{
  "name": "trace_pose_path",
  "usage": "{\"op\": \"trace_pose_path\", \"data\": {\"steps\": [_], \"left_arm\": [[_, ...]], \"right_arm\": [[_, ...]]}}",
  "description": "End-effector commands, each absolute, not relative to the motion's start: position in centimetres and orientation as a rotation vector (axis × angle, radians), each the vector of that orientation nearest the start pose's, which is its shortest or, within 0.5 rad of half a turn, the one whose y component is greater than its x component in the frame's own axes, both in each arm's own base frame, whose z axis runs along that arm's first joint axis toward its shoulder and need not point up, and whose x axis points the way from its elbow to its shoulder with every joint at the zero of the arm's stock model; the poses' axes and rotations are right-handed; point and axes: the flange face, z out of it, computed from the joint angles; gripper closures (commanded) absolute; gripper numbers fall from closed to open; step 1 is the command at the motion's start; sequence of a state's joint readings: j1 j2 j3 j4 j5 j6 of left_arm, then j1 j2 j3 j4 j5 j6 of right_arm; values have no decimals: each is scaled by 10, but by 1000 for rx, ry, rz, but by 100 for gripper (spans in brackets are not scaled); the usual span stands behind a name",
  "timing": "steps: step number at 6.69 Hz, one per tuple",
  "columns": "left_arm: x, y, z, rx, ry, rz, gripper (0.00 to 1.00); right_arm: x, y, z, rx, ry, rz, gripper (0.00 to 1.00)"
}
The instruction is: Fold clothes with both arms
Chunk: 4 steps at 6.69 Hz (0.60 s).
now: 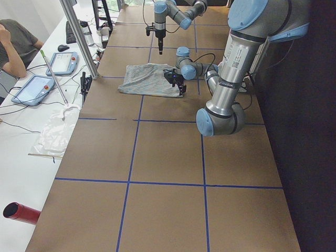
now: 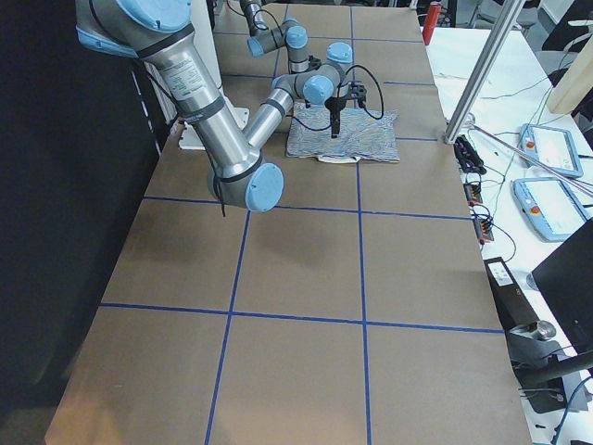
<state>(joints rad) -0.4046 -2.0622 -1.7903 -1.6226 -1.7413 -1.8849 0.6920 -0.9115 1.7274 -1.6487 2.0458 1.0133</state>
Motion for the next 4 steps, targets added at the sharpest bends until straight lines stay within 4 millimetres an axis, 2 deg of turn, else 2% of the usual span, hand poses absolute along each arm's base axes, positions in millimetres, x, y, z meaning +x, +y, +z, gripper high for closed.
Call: {"op": "trace_pose_path", "data": {"steps": [1,4], "left_arm": [[548,-357,292,-119,756,-631,2],[547,-356,292,-122,754,-634,12]], "right_arm": [[-454,-489,209,51,-856,-36,0],[-454,-489,210,52,-856,-35,0]]}}
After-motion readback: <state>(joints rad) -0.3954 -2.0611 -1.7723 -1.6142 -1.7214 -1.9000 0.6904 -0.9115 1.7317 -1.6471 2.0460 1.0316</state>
